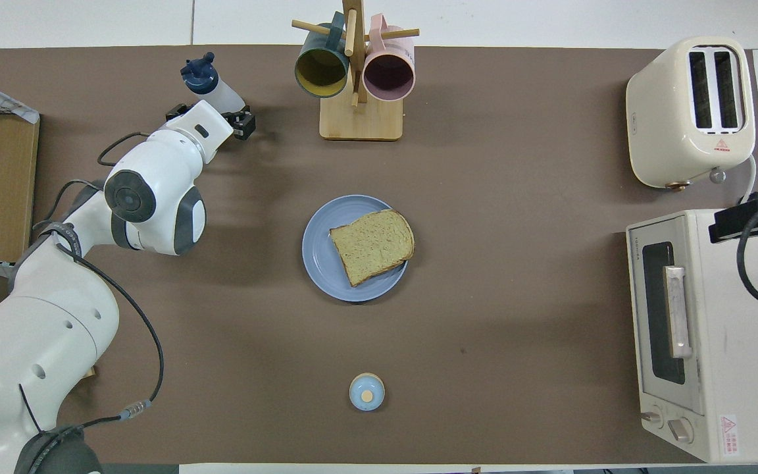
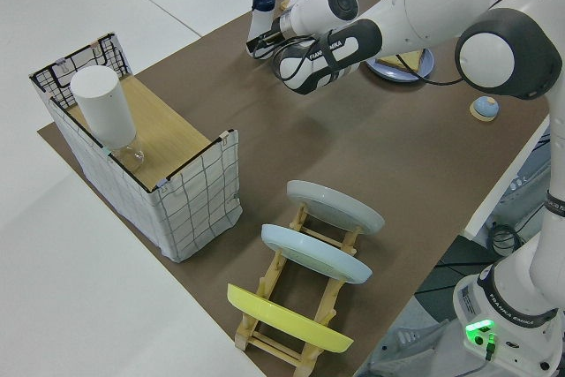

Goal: Put bread on plate and add seasoning
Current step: 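Lower the bottle onto the table and open the left gripper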

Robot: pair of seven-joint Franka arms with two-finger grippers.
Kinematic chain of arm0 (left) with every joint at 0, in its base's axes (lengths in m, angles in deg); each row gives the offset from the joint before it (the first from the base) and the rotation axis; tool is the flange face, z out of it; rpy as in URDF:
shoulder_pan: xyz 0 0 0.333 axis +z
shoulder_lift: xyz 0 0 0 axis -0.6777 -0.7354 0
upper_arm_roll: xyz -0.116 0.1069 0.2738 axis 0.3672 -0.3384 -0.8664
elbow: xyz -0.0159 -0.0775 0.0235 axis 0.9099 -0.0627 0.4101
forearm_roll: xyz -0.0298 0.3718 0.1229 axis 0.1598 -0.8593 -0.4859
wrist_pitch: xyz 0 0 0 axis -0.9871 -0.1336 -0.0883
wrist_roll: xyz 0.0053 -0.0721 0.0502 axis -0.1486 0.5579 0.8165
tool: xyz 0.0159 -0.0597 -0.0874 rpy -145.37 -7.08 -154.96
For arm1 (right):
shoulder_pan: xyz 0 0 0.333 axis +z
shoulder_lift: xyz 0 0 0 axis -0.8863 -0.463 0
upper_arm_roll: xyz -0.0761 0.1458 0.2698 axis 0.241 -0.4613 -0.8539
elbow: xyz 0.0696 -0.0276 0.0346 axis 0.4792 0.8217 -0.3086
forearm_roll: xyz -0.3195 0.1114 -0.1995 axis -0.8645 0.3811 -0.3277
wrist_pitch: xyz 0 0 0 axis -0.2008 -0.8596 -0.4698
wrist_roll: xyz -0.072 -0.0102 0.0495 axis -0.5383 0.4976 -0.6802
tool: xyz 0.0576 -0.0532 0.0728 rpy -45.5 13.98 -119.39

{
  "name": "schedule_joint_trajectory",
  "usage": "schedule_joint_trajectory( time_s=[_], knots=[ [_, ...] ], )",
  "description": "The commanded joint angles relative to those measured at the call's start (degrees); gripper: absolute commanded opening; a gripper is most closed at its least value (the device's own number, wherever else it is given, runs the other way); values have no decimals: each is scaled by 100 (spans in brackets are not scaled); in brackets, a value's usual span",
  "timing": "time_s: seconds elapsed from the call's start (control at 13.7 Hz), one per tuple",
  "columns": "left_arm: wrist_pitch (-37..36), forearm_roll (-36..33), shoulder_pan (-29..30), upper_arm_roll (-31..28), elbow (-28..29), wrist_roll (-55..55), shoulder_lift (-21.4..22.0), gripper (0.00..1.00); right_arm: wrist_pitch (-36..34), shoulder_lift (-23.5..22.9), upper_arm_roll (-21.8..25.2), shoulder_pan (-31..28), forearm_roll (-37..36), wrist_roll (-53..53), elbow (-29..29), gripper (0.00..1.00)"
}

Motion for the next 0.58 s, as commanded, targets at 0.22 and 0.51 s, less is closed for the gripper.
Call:
schedule_joint_trajectory(
  time_s=[0.22, 0.51],
  knots=[
    [94, 15, 59, 34, 702, 15, 613, 94, -14, 0, -13, -22, -2, 151, -35, 100],
    [-125, 24, 33, 33, 1880, 41, 1816, 100, -14, 0, -13, -14, -2, 142, -44, 100]
  ],
)
